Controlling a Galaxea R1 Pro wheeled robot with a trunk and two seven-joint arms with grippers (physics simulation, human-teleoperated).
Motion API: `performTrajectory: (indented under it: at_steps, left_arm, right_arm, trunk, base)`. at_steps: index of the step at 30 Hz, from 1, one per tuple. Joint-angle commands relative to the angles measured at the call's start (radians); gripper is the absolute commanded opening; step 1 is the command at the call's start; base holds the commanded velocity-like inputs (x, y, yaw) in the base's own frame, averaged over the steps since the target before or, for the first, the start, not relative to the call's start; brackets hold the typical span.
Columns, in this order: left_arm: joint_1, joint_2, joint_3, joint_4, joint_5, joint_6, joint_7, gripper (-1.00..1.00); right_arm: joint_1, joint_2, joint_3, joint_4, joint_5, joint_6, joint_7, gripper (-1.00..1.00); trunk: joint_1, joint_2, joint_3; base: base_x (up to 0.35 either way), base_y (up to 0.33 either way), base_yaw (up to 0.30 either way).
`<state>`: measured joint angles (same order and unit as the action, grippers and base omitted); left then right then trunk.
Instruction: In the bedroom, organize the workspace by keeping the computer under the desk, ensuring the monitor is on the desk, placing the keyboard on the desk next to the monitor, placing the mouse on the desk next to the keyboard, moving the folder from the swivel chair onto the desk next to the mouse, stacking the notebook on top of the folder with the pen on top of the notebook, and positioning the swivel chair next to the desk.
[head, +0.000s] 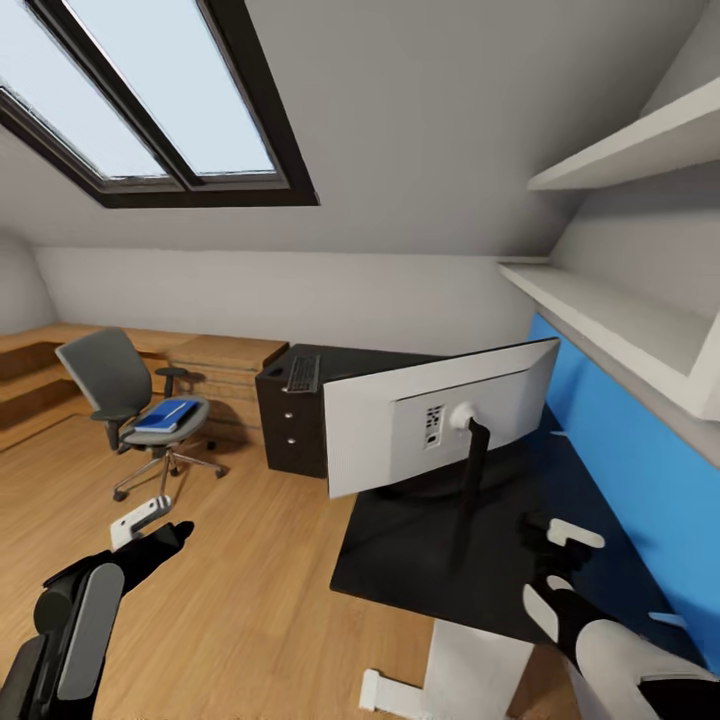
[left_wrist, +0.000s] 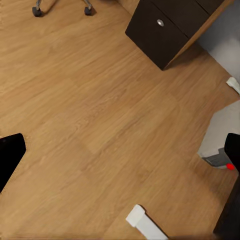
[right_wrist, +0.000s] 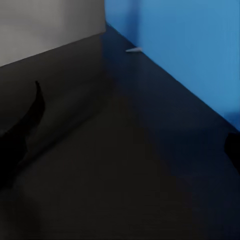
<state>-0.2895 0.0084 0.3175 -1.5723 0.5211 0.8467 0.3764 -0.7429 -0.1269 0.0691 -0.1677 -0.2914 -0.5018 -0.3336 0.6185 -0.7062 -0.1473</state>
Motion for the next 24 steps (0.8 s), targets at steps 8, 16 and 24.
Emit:
performTrajectory:
  at_steps: [8,16,24]
  left_arm:
    - [-0.001,-0.002,-0.024,0.002,0.010,0.003,0.009,1.00]
    - [-0.001,0.000,-0.214,0.015,0.010,0.003,0.012,1.00]
    - [-0.001,-0.001,-0.243,0.022,0.009,0.002,0.013,1.00]
  right_arm:
    - [-0.001,0.018,0.006,0.000,-0.005,-0.005,-0.004,1.00]
    - [-0.001,0.021,0.006,0.000,-0.006,-0.004,-0.004,1.00]
    - [0.000,0.021,0.007,0.000,-0.006,-0.004,-0.004,1.00]
  trunk:
    - [0.000,-0.002,-0.001]
    - [0.000,-0.002,0.002]
    - [0.000,-0.002,0.002]
  base:
    - [-0.118,0.283,-0.025]
    - [-0.095,0.314,-0.167]
    - [-0.062,0.237,-0.020]
